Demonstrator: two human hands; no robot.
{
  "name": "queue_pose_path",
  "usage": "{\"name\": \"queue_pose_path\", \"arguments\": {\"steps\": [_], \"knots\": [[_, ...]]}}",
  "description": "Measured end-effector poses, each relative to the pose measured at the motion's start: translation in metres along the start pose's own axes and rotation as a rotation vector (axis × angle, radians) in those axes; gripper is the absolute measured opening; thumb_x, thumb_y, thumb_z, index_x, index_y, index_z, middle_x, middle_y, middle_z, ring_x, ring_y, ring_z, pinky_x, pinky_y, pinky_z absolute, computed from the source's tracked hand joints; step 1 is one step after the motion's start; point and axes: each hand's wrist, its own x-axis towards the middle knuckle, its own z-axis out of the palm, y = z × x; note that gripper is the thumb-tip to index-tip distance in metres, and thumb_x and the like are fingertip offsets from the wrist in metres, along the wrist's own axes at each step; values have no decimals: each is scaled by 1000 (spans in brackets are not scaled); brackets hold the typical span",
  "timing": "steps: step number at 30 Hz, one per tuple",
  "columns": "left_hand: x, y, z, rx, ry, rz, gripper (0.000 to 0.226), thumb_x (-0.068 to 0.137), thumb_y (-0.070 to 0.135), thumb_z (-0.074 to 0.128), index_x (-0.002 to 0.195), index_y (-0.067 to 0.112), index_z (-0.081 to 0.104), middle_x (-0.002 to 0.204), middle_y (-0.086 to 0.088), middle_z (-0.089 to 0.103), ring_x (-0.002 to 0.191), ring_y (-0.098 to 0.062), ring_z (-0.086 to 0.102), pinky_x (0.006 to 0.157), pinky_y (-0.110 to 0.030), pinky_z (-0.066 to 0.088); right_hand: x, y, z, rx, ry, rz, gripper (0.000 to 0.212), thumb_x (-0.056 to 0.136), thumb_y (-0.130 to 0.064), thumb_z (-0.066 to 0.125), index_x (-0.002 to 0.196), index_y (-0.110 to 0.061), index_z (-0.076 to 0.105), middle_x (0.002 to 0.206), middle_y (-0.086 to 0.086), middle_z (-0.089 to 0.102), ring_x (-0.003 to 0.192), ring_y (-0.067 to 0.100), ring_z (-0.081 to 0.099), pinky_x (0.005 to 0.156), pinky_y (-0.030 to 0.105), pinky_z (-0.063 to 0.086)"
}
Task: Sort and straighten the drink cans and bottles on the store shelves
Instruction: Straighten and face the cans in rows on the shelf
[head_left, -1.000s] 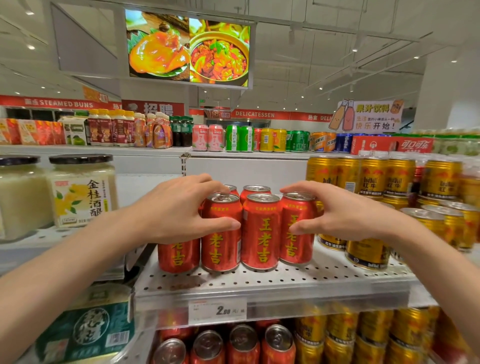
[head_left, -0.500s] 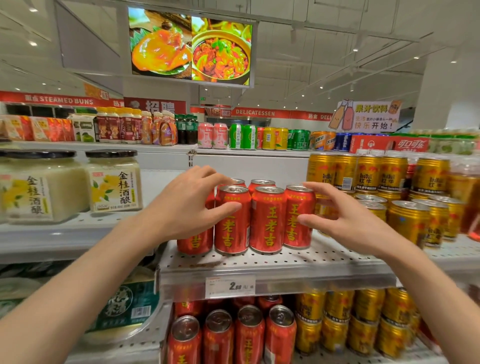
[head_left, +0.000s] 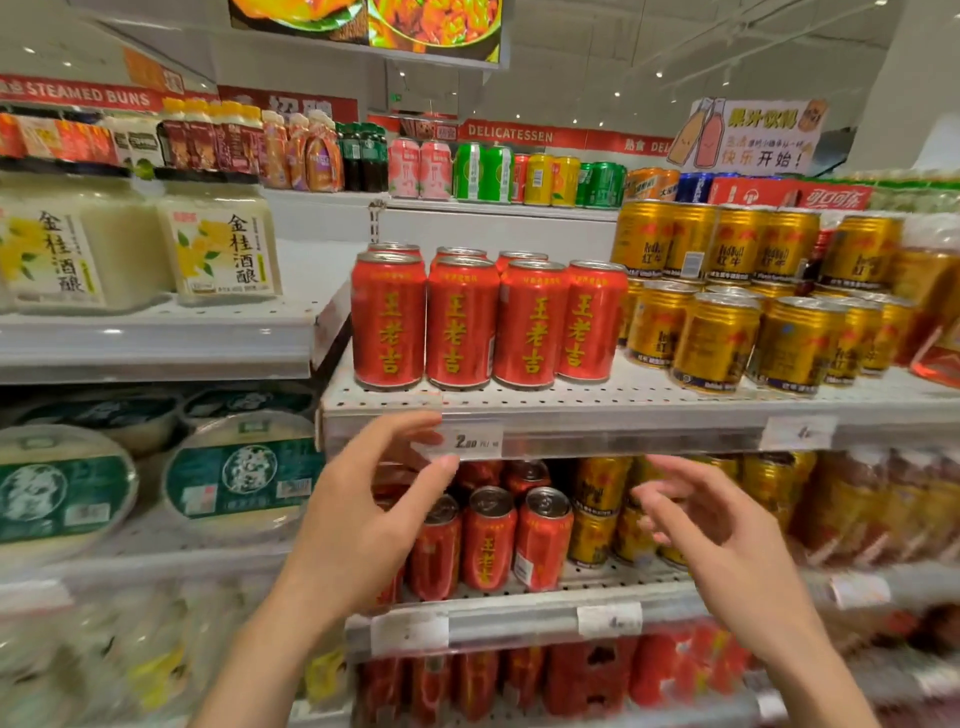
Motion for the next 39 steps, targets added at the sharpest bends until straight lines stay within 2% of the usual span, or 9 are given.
{"name": "queue_pose_path", "arguments": {"steps": [3, 7, 13, 20, 24, 27, 32, 35, 39], "knots": [[-26, -8, 27, -120, -12, -160, 25, 87, 38, 67, 111, 39, 67, 102, 15, 74, 98, -6, 70, 87, -28, 55, -11, 31, -14, -24, 4, 66, 24, 90, -22, 71, 113, -28, 69, 92, -3, 75, 88, 24, 72, 82, 34, 58], [-39, -4, 71, -158, -19, -244, 22, 89, 30, 69, 108, 39, 68, 101, 13, 75, 94, -8, 70, 78, -25, 57, -8, 49, -50, -28, 12, 92, 19, 92, -21, 71, 109, -29, 71, 87, -5, 75, 83, 16, 71, 74, 18, 55], [-21, 37, 161, -179, -8, -234, 22, 91, 24, 69, 111, 33, 69, 100, 12, 76, 94, -4, 71, 84, -17, 54, 24, 68, -124, -43, -9, 69, 19, 92, -27, 71, 110, -34, 71, 93, -11, 73, 90, 12, 71, 80, 29, 58], [3, 83, 243, -191, 16, -201, 23, 91, 25, 69, 111, 36, 69, 102, 11, 76, 100, -8, 70, 88, -24, 52, 66, 80, -200, -62, -94, 20, 18, 94, -28, 69, 109, -36, 70, 93, -9, 73, 90, 11, 70, 82, 30, 59], [16, 98, 261, -172, 48, -162, 24, 88, 29, 69, 111, 37, 69, 103, 10, 76, 99, -10, 71, 88, -27, 55, 82, 78, -225, -95, -115, -16, 17, 93, -33, 68, 108, -42, 69, 94, -16, 72, 89, 6, 68, 75, 23, 55], [32, 108, 264, -144, 94, -116, 23, 86, 29, 69, 108, 38, 70, 100, 11, 76, 95, -8, 71, 84, -15, 52, 95, 70, -236, -159, -105, -92, 16, 92, -36, 68, 107, -42, 69, 97, -21, 73, 91, 2, 68, 77, 16, 53], [69, 117, 255, -29, 170, 25, 26, 86, 34, 69, 112, 36, 66, 105, 12, 71, 94, -7, 67, 76, -19, 54, 125, 44, -238, -287, -61, -274, 17, 91, -39, 65, 108, -42, 68, 103, -30, 68, 97, -5, 65, 79, 8, 48], [92, 115, 249, 141, 228, 154, 36, 85, 34, 73, 119, 35, 59, 112, 10, 62, 97, -7, 62, 70, -19, 52, 146, 22, -230, -372, -22, -457, 25, 91, -44, 58, 109, -32, 69, 96, -21, 68, 94, 0, 64, 77, 13, 49], [120, 108, 246, 296, 165, 201, 66, 79, 54, 72, 137, 33, 48, 124, 8, 51, 111, -7, 55, 87, -32, 56, 179, -6, -213, -521, 49, -675, 24, 97, -39, 62, 110, -20, 69, 104, -10, 67, 100, 6, 61, 87, 18, 48]]}}
